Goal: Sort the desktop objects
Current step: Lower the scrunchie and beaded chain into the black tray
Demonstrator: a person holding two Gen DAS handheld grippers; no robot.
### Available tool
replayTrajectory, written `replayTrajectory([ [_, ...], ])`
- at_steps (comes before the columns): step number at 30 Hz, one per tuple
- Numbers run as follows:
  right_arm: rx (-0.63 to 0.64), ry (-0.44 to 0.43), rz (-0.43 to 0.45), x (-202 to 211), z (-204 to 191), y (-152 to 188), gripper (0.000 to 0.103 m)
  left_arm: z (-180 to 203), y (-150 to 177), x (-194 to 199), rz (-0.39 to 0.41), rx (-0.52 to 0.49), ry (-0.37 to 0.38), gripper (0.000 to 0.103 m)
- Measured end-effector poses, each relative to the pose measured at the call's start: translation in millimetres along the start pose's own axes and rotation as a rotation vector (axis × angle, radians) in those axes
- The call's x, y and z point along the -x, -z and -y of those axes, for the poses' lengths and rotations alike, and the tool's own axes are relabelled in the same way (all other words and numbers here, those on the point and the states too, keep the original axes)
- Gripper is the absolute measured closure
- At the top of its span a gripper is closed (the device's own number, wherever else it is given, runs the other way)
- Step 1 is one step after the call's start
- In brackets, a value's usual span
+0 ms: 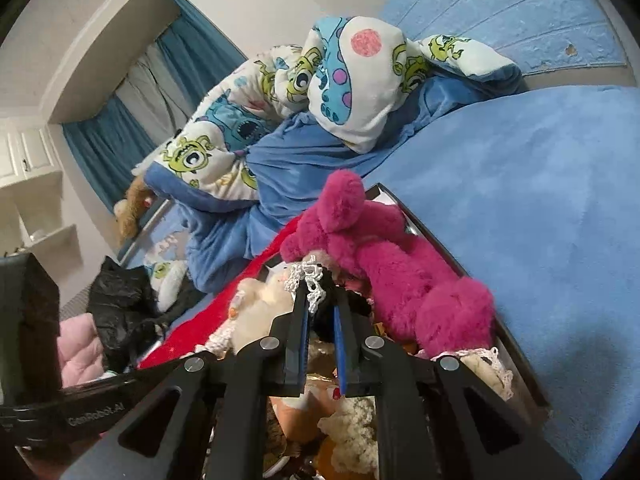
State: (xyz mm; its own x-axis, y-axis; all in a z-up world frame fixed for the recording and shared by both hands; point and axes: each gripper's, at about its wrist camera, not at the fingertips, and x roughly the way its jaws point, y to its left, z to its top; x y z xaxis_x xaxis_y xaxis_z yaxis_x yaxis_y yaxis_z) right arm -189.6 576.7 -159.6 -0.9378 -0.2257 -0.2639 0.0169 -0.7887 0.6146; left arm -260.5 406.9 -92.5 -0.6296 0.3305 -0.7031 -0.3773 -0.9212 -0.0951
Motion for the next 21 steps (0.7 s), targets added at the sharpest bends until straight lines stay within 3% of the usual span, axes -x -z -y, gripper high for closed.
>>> replayTrajectory([
  [21, 0.085, 0.133, -0.040, -11.9, -14.3, 5.1, 0.090, 5.2, 13.9, 6.0, 0.062, 0.034, 0.003, 0.091],
])
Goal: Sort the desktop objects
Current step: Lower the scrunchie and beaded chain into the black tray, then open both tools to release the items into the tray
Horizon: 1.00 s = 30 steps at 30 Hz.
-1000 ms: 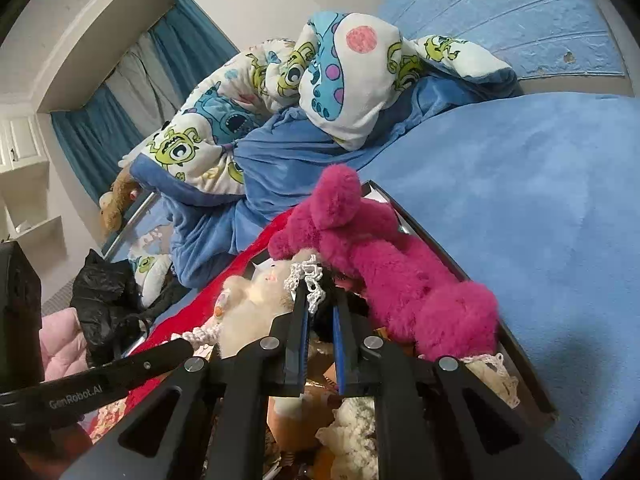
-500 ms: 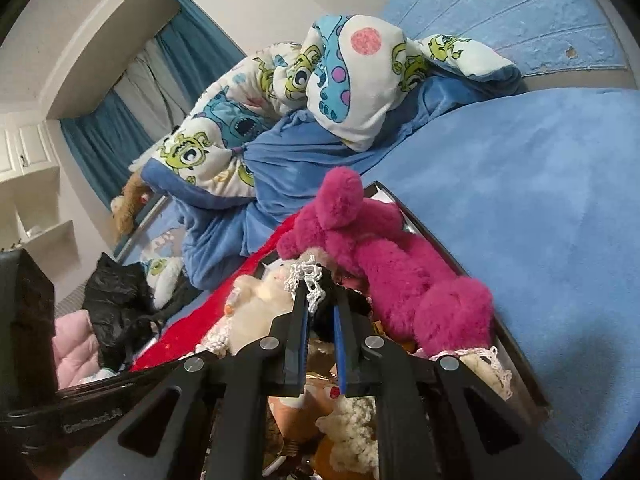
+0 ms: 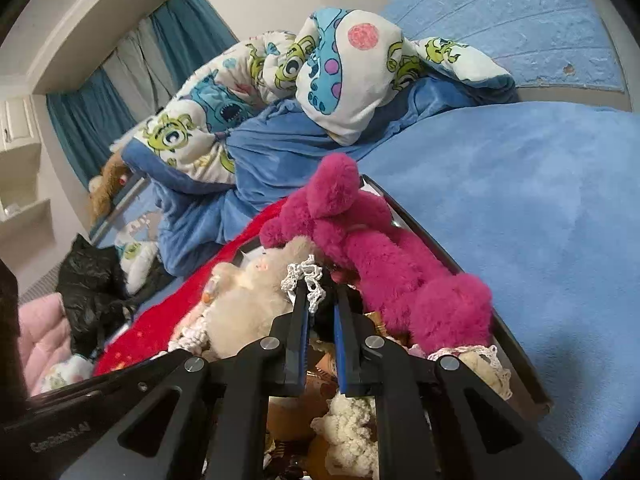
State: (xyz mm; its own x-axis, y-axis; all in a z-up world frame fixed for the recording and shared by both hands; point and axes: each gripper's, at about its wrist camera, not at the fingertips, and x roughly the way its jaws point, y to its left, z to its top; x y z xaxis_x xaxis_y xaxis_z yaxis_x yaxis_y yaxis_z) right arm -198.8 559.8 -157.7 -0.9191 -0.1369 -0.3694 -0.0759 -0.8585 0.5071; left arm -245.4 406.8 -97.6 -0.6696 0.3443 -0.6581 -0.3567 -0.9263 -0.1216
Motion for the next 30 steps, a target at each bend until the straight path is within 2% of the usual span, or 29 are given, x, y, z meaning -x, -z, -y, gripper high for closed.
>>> replayTrajectory([
  [16, 0.016, -0.011, 0.004, -1.1, -1.1, 2.2, 0.089, 1.3, 6.2, 6.0, 0.046, 0.001, -0.016, 0.091],
  [26, 0.027, -0.029, 0.022, 3.7, -3.2, 2.5, 0.087, 5.5, 4.1, 8.4, 0.055, -0.057, -0.022, 0.090],
  [27, 0.027, -0.031, 0.026, 4.4, -3.5, 2.2, 0.086, 5.6, 3.6, 9.7, 0.064, -0.058, -0.026, 0.090],
  [28, 0.028, -0.038, 0.031, 5.8, -3.5, 2.2, 0.078, 6.2, 2.8, 10.4, 0.070, -0.064, -0.030, 0.090],
  [29, 0.028, -0.052, 0.039, 7.8, -3.3, 2.3, 0.063, 6.8, 2.1, 10.2, 0.070, -0.072, -0.031, 0.088],
  [30, 0.028, -0.051, 0.046, 8.6, -3.9, 2.5, 0.057, 7.6, 1.3, 9.4, 0.067, -0.082, -0.033, 0.086],
])
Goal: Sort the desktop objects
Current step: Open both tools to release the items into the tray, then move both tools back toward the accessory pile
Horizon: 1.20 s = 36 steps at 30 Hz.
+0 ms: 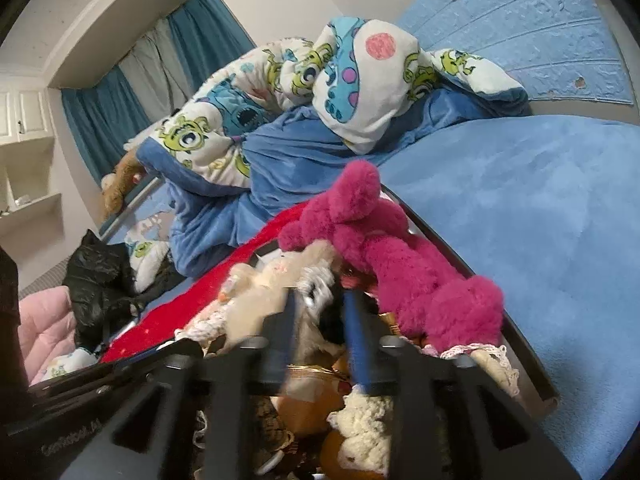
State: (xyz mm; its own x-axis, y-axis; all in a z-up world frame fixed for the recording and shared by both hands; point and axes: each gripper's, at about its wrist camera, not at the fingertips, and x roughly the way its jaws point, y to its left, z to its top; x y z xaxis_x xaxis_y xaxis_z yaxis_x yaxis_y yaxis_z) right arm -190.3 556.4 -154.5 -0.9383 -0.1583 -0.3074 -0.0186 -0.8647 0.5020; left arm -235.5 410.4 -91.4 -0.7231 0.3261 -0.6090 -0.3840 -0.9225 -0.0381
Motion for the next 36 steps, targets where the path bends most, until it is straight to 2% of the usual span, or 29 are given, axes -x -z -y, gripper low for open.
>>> replayTrajectory([
  [1, 0.002, -0.010, 0.007, 1.8, -0.4, 0.1, 0.044, -0.1, -0.5, 0.4, 0.001, -0.007, -0.005, 0.079],
  [3, 0.002, -0.004, 0.026, 6.0, -0.4, -0.1, 0.040, -6.1, -0.7, 4.5, 0.026, 0.009, -0.025, 0.054],
  [5, -0.025, -0.019, 0.054, 12.0, 4.9, -0.6, 0.037, -19.1, -0.9, 7.5, 0.041, 0.050, -0.078, 0.006],
  [6, -0.035, -0.023, 0.070, 15.3, 6.3, -0.9, 0.034, -26.2, -1.1, 7.6, 0.045, 0.067, -0.092, 0.000],
  [8, -0.049, -0.033, 0.108, 23.0, 8.8, -0.6, 0.021, -40.6, -0.6, 8.2, 0.048, 0.098, -0.077, 0.000],
  [9, -0.037, -0.041, 0.115, 24.4, 6.6, -0.3, 0.019, -44.9, -0.6, 7.7, 0.042, 0.103, -0.083, 0.000],
  [11, -0.012, -0.030, 0.105, 21.3, 0.3, -1.2, 0.009, -51.1, -0.5, 8.5, 0.046, 0.096, -0.102, 0.000],
  [13, 0.017, -0.058, 0.091, 18.6, -6.0, -1.2, 0.000, -54.3, -0.6, 9.0, 0.041, 0.089, -0.106, 0.000],
  [15, 0.043, -0.042, 0.089, 17.8, -12.2, -0.1, 0.000, -55.0, -0.1, 11.2, 0.049, 0.088, -0.104, 0.000],
  [19, 0.026, -0.058, 0.099, 19.8, -8.5, 0.4, 0.000, -53.9, 1.6, 13.6, 0.050, 0.077, -0.107, 0.000],
  [25, -0.010, -0.023, 0.140, 29.5, -2.3, 1.3, 0.000, -63.5, 11.3, 33.8, 0.044, 0.068, -0.124, 0.000],
  [28, -0.079, 0.015, 0.209, 47.3, 8.5, 6.2, 0.000, -67.1, 18.8, 49.8, 0.050, 0.027, -0.139, 0.000],
  [31, -0.081, 0.094, 0.335, 74.6, 6.0, 12.8, 0.000, -75.4, 26.8, 67.5, 0.067, 0.011, -0.169, 0.000],
  [33, -0.069, 0.140, 0.422, 93.3, -0.7, 20.0, 0.000, -80.6, 32.8, 77.0, 0.047, -0.002, -0.178, 0.000],
  [36, -0.089, 0.154, 0.459, 109.0, -4.3, 27.4, 0.000, -86.1, 41.9, 97.5, 0.023, -0.029, -0.220, 0.000],
])
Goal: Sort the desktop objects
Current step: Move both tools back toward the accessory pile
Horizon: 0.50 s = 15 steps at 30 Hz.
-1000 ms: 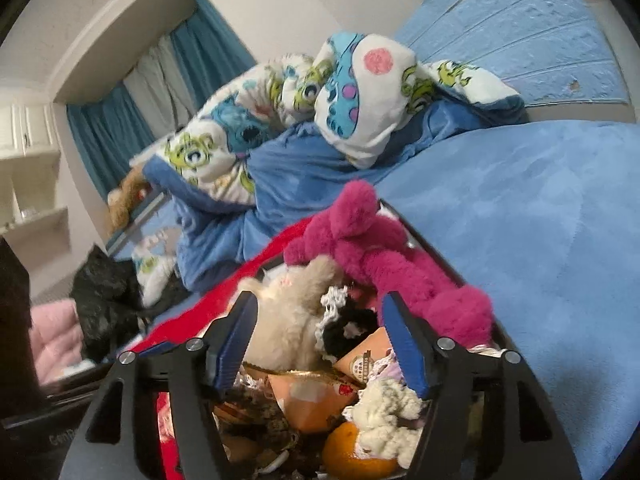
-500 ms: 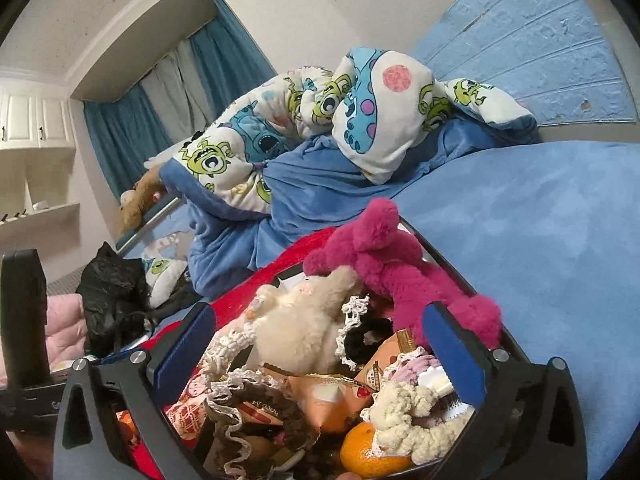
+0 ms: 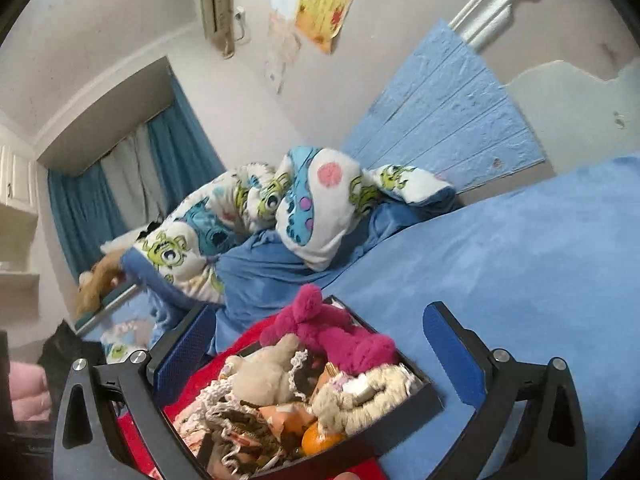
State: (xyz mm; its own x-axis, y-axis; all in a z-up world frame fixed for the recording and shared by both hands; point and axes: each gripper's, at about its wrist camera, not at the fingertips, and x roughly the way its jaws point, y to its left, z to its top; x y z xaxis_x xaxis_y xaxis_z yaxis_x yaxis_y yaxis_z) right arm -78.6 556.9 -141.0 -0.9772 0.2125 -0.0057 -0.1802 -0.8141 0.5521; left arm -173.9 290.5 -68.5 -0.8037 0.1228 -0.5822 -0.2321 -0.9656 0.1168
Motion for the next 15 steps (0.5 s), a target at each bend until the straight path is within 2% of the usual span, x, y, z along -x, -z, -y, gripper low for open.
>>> replayTrajectory([
  [3, -0.015, 0.026, -0.012, 12.8, -5.6, 2.1, 0.000, -19.3, 11.6, 31.6, 0.017, 0.012, 0.017, 0.000],
  [6, 0.055, 0.041, 0.006, 26.9, -27.9, 8.5, 0.000, -42.7, 28.6, 55.6, -0.011, 0.023, 0.007, 0.000],
  [12, 0.201, 0.047, 0.028, 54.5, -80.9, 24.0, 0.000, -98.9, 81.3, 93.4, -0.103, 0.160, 0.044, 0.000],
  [15, 0.251, 0.030, -0.026, 64.2, -111.8, 35.6, 0.000, -118.7, 104.9, 110.4, -0.136, 0.123, 0.037, 0.000],
])
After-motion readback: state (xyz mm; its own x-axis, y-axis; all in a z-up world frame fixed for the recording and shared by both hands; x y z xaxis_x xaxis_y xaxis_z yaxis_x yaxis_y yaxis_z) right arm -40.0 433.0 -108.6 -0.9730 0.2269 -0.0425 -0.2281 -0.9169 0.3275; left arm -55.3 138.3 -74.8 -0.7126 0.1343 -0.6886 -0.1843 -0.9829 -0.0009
